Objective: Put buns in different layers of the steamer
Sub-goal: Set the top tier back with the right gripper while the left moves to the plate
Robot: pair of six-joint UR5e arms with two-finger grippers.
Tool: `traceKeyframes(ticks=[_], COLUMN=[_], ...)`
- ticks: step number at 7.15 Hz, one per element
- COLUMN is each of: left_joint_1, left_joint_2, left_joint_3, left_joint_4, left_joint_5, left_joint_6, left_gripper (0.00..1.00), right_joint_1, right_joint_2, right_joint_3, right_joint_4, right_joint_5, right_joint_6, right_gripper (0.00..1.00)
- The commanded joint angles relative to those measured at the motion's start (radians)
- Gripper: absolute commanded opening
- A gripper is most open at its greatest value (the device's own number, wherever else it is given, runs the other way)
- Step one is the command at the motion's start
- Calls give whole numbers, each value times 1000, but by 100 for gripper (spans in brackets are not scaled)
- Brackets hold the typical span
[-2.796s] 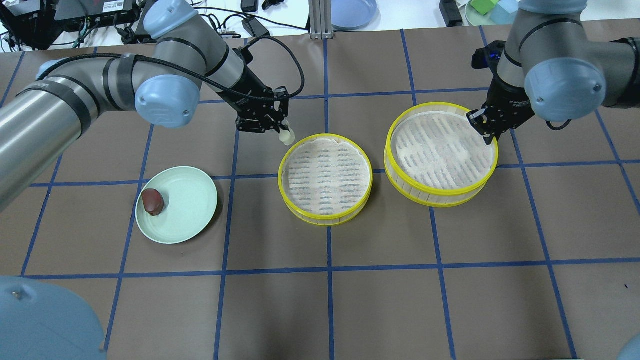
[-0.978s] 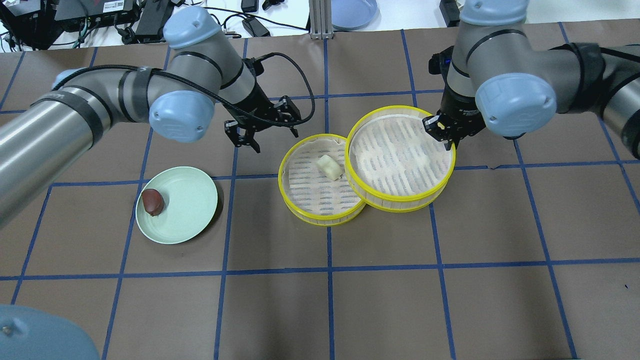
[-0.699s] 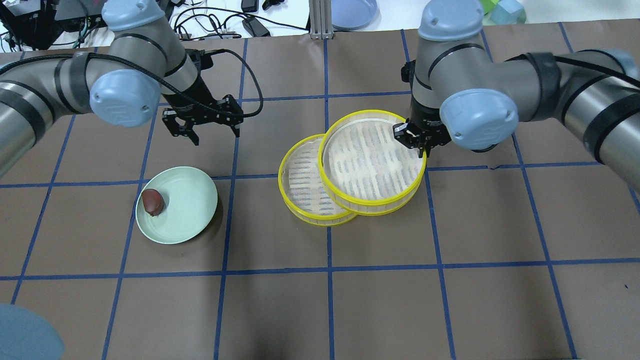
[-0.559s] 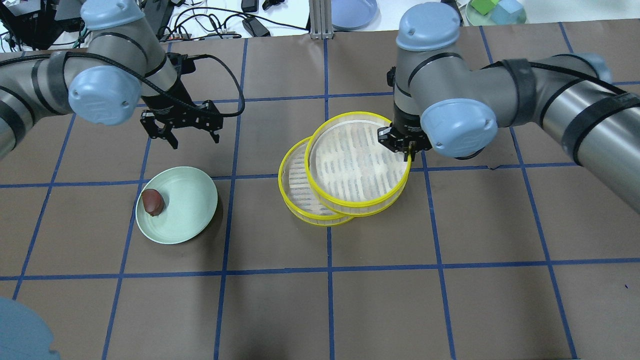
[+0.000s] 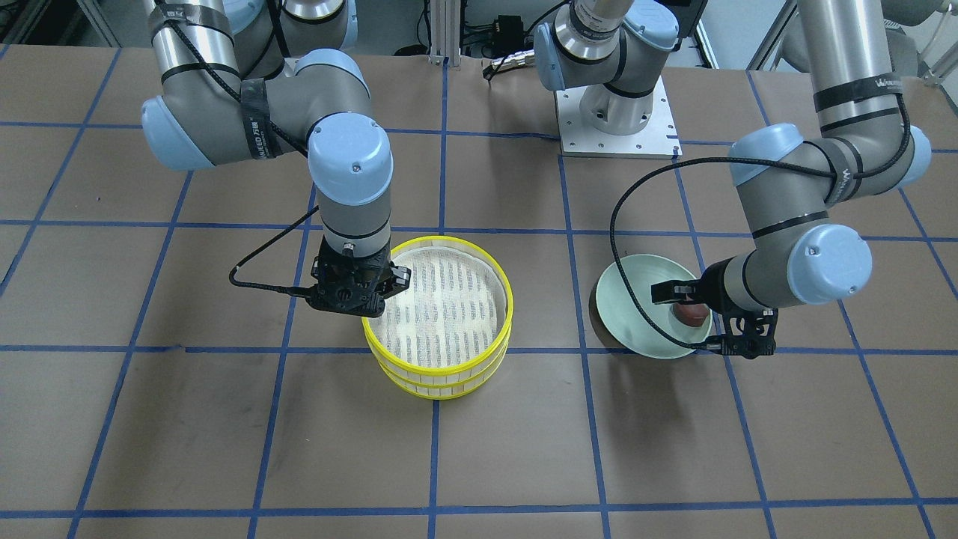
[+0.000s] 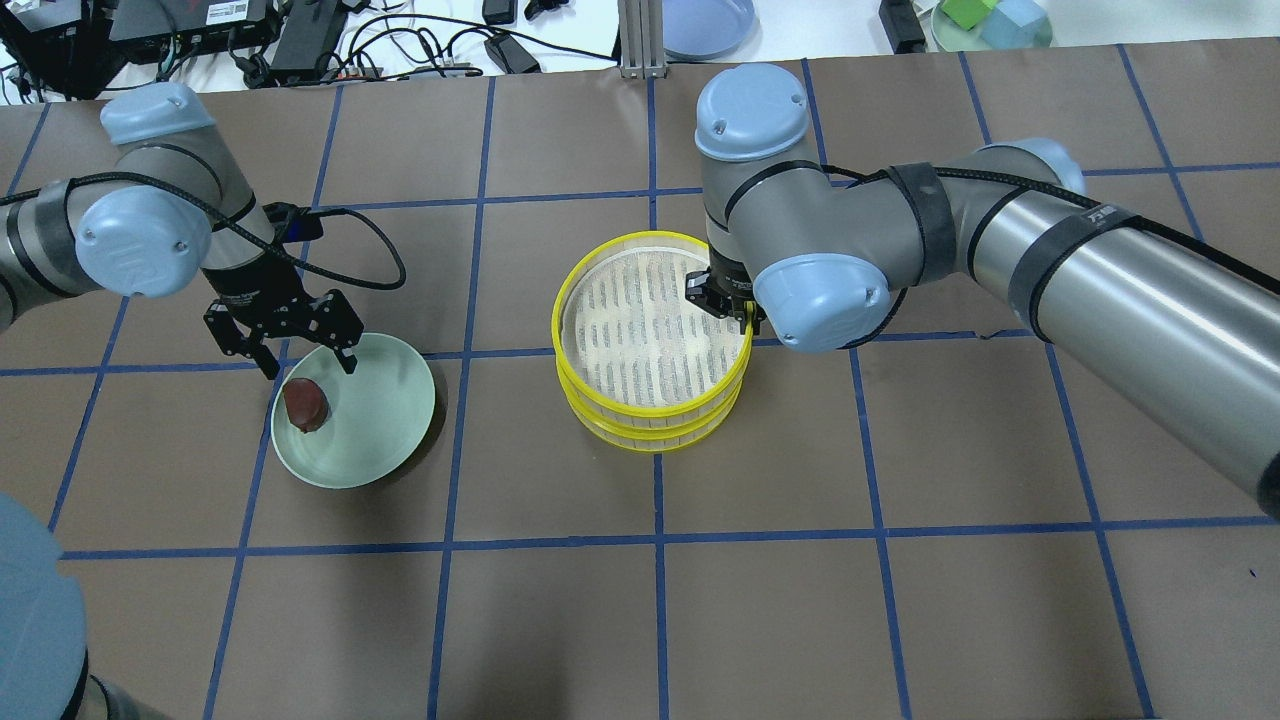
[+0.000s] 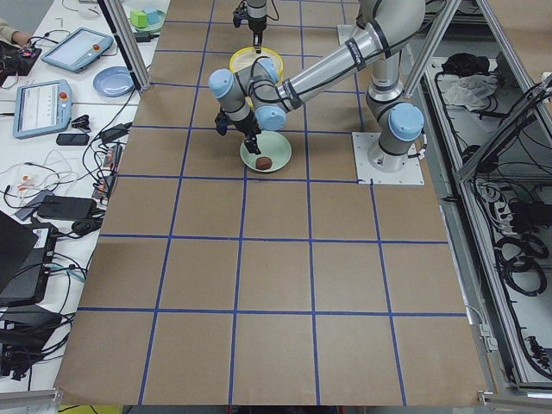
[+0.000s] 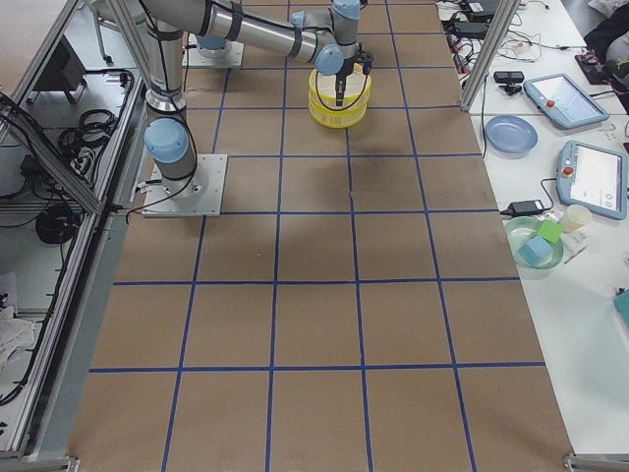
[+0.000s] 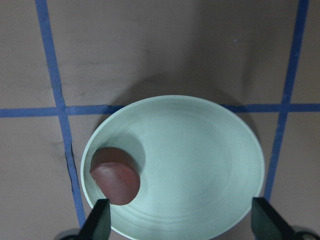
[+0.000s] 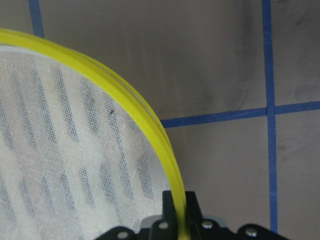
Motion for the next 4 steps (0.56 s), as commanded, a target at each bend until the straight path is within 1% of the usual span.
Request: traceKeyframes(ticks=[1,2,3,4], left_joint_1=[6,8,6,8], left_joint_2=[-38,-55,-67,-73], left_joint_3=[-15,-12,-10,-9], left_joint_4=[8,16,37,40], left_joint_5=[17,50,52,53], left_joint_6=[3,1,-3,-3], left_gripper=[99,99,98,88], right_joint_1=[1,4,18,23], right_joint_2=[14,12,9,8], right_joint_3=[0,0,0,0], right_joint_4=[-1,5,8,8], right_joint_5=[-1,-17,-20,-21], right_joint_6=[1,-2,-7,-9], right_gripper=[5,5,6,6])
